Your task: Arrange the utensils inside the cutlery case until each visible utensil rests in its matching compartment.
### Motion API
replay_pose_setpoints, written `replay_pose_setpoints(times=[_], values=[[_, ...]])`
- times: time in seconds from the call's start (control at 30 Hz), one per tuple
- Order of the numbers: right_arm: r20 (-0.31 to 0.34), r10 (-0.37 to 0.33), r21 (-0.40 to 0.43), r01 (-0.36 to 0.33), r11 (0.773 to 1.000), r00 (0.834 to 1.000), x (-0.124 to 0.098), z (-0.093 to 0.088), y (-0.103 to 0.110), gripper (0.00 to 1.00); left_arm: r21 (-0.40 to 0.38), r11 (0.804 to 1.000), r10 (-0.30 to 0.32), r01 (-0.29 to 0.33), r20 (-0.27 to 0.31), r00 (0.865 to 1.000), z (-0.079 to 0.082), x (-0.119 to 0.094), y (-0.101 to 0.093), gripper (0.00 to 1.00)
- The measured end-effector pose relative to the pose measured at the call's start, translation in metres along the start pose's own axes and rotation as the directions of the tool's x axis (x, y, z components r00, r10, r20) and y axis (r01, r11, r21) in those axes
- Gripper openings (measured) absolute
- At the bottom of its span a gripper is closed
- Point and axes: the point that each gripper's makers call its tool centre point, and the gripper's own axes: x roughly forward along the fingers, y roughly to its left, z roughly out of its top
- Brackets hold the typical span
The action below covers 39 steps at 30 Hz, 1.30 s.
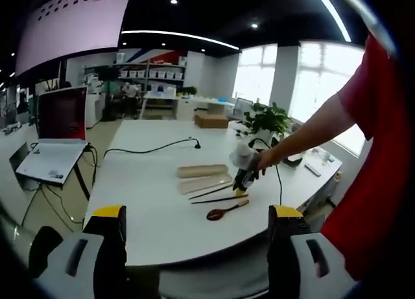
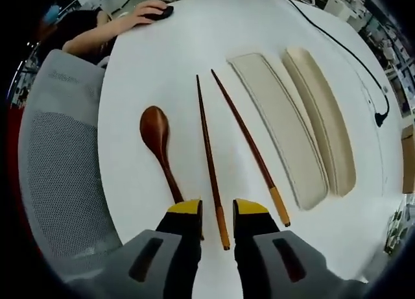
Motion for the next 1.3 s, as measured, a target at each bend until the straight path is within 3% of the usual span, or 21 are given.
replay_pose_setpoints(times=[0.23, 0.73, 0.8, 0.83, 0.87, 1.07, 1.13, 1.2, 1.3], values=[[-0.015, 0.024, 0.008, -0.023, 1.000, 1.000, 0.007, 0.002, 0.003, 0.15, -0.007, 1.000, 0.000, 0.001, 0.022, 1.000, 0.009, 0.004, -0.001, 0.92], [-0.047, 0.009, -0.015, -0.010, 1.000, 0.999, 0.022, -0.005, 0.003, 0.08, 0.002, 1.000, -0.005, 0.005, 0.001, 1.000, 0.010, 0.010, -0.005, 0.92], [-0.050, -0.052, -0.026, 0.051, 0.998, 0.997, 0.023, -0.008, -0.004, 0.05, 0.012, 1.000, -0.003, 0.003, -0.001, 1.000, 0.011, 0.010, -0.006, 0.92], [-0.067, -0.062, -0.122, 0.053, 0.991, 0.996, 0.022, -0.009, -0.011, 0.02, 0.015, 1.000, -0.002, 0.002, -0.006, 1.000, 0.011, 0.010, -0.006, 0.92], [-0.060, -0.028, -0.072, 0.024, 0.997, 0.998, 0.025, -0.008, -0.005, 0.02, 0.019, 1.000, 0.000, 0.000, -0.008, 1.000, 0.011, 0.009, -0.005, 0.92], [-0.050, 0.000, -0.014, -0.001, 1.000, 0.999, 0.025, -0.009, -0.008, 0.02, 0.017, 1.000, 0.007, -0.007, -0.018, 1.000, 0.009, 0.009, -0.005, 0.92], [-0.049, 0.006, 0.048, -0.004, 0.999, 0.999, 0.025, -0.008, -0.006, 0.02, 0.017, 1.000, 0.005, -0.005, -0.019, 1.000, 0.009, 0.010, -0.007, 0.92], [-0.053, 0.011, 0.050, -0.008, 0.999, 0.999, 0.027, -0.007, -0.010, 0.02, 0.018, 1.000, 0.005, -0.005, -0.027, 1.000, 0.006, 0.012, -0.008, 0.92], [-0.075, -0.005, -0.005, 0.005, 1.000, 0.997, 0.025, -0.007, 0.002, 0.02, 0.018, 1.000, 0.012, -0.011, -0.041, 0.999, 0.002, 0.015, -0.005, 0.93]])
